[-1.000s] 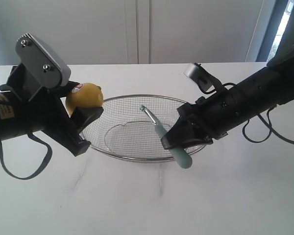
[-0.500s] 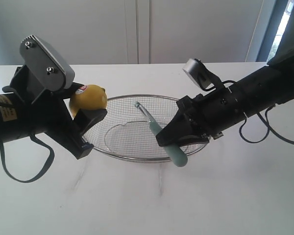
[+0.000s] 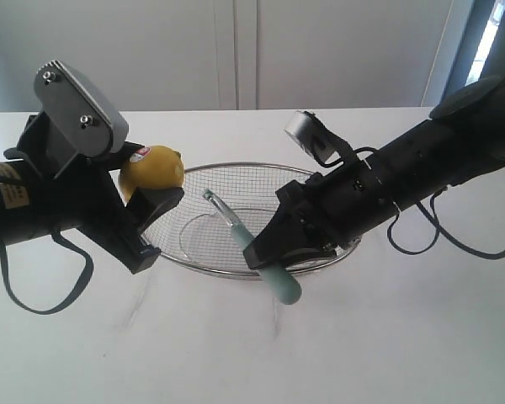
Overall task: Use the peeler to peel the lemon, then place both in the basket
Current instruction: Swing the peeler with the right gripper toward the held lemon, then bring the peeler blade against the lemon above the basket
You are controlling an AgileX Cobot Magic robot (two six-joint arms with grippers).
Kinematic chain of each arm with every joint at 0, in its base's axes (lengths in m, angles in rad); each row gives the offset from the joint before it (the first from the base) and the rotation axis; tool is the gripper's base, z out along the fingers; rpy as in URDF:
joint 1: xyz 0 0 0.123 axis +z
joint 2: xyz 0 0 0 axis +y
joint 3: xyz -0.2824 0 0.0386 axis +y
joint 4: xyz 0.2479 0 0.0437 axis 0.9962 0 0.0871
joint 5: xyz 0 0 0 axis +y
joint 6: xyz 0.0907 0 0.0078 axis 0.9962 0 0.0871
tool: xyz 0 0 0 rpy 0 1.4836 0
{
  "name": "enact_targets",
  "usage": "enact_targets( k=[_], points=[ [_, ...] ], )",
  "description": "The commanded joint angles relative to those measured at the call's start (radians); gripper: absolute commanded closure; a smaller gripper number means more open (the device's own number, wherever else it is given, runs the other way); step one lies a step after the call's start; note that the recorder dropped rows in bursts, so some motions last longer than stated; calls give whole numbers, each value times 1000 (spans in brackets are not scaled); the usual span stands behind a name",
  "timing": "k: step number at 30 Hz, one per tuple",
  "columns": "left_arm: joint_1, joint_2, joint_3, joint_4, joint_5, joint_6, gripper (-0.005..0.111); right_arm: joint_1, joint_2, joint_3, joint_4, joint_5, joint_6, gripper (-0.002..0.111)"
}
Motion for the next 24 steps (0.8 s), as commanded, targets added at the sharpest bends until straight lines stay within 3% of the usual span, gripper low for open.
enact_targets(
  k=[1, 12, 24],
  points=[
    [-4, -9, 1, 8, -19, -5, 107, 1, -1, 3, 13, 0, -2, 108],
    [-4, -9, 1, 8, -12, -29, 107, 84, -1, 3, 63, -28, 45, 108],
    [-4, -7, 1, 56, -30, -127, 107, 89, 6, 3, 95, -74, 47, 108]
  ],
)
